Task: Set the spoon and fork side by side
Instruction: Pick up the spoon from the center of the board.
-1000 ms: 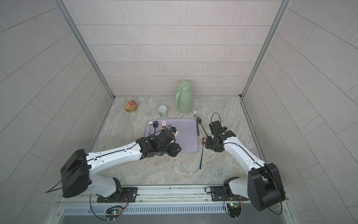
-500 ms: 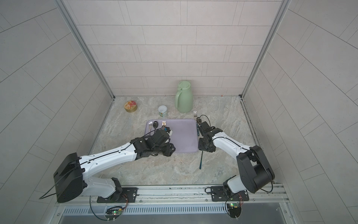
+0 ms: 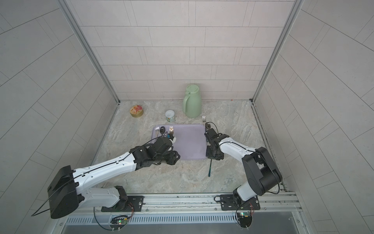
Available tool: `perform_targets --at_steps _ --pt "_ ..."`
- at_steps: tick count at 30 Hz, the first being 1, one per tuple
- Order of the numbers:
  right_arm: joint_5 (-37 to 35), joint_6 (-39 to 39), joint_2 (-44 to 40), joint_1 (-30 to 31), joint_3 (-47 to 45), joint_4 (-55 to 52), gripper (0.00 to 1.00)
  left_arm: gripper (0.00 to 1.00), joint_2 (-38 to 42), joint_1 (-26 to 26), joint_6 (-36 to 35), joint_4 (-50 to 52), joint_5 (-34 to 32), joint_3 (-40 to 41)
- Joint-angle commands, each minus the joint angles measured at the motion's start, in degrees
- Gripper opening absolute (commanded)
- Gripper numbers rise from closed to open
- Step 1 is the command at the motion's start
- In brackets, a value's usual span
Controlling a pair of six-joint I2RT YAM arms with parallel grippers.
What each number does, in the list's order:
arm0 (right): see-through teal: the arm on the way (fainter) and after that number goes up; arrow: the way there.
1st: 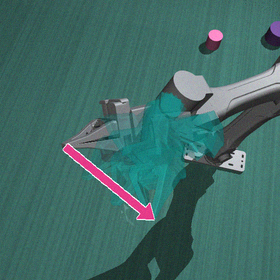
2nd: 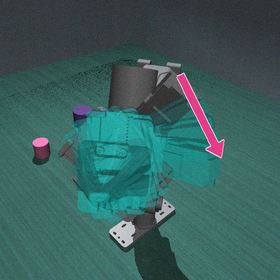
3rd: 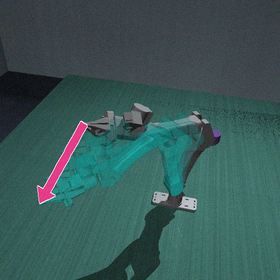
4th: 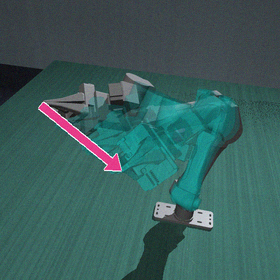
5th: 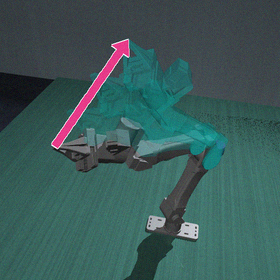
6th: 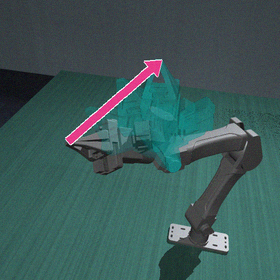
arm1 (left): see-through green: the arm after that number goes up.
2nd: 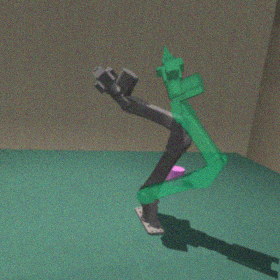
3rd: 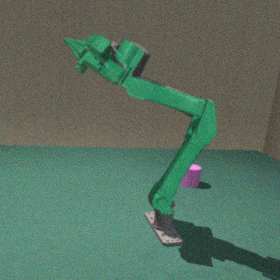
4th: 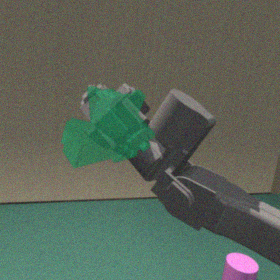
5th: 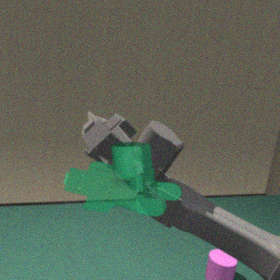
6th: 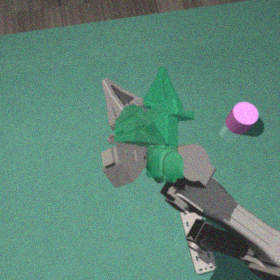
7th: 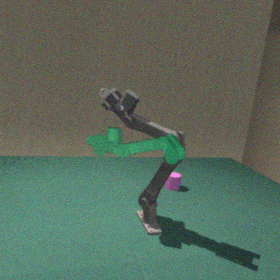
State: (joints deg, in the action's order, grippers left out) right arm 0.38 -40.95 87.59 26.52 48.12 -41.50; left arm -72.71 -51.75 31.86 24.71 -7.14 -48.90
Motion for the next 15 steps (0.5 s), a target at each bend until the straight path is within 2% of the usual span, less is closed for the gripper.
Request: perform_targets --at_steps 1,5,8,15 --pt "-0.5 0.5 1.8 0.3 -0.6 1.5 0.26 0.49 1.3 0.4 0.6 1.6 -0.5 0.8" --pt "-0.6 1.2 3.4 0.3 -0.7 2.1 0.23 0.49 2.2 0.4 0.6 2.5 -0.8 0.5" --pt "-1.2 1.2 1.9 0.3 -1.1 2.0 0.13 0.49 3.0 0.4 1.1 2.3 -0.9 1.0" --pt "-2.8 2.0 -1.1 0.3 0.7 -3.0 0.05 0.49 4.1 0.4 0.9 3.9 -1.9 0.6"
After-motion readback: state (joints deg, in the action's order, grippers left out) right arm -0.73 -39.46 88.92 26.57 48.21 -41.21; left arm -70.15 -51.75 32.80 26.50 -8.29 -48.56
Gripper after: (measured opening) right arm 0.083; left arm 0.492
